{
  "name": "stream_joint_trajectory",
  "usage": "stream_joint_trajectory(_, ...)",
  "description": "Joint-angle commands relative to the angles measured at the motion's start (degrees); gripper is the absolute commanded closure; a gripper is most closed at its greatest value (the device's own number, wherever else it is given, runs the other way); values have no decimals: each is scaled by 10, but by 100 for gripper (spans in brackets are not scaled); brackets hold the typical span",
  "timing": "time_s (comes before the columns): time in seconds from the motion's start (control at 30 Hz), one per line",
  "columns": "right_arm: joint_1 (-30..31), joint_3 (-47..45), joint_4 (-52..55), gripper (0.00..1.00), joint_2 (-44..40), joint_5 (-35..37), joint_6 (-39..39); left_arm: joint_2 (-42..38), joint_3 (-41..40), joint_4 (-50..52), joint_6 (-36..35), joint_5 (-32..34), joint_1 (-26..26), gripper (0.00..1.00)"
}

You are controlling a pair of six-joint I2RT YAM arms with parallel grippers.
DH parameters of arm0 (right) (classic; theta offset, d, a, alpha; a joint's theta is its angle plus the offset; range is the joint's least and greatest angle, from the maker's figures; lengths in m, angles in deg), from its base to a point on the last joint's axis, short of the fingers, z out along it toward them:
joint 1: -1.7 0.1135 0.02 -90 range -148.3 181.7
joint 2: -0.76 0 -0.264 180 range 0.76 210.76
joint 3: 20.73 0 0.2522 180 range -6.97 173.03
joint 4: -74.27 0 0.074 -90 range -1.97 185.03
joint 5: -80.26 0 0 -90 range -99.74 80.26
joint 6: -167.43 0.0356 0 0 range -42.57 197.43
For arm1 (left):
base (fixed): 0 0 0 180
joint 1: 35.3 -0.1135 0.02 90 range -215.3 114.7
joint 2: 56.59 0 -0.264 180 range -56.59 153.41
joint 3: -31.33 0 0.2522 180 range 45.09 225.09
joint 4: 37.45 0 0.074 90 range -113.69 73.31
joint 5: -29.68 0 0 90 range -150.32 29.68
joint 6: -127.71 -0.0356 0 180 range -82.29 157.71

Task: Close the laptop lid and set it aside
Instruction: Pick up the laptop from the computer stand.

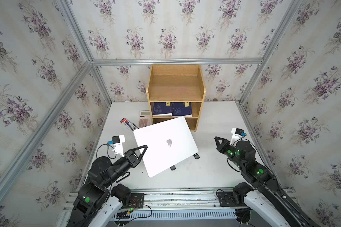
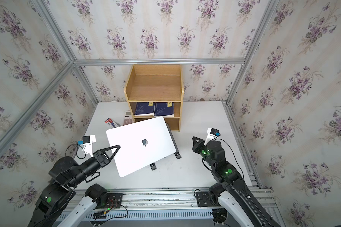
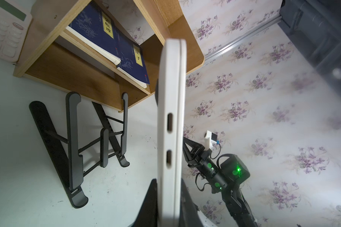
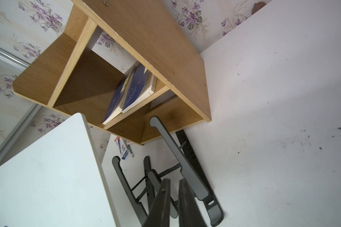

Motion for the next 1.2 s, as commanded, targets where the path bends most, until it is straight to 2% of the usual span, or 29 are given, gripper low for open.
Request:
stream_joint_trajectory(0.0,0,5,3,84,-11,-25,36,-13,20,-89,85,34,0,100)
stream_joint_trajectory(0.33,0,4,-4,84,-19,-42,61,5,58,-192,173,64,0,100)
stream_joint_trajectory(0.6,0,-1,-20,84,-27,-59,76,31,78,-244,201,142,0,100)
stream_joint_trajectory(0.87,0,-1,-29,84,-38,-70,90,118,89,-346,222,202,0,100)
stream_joint_trajectory(1.0,0,-4,-36,84,-45,-79,102,175,74,-453,226,237,0,100)
stream_joint_trajectory(1.17,0,-8,-54,84,-46,-92,116,250,106,-497,232,237,4,100)
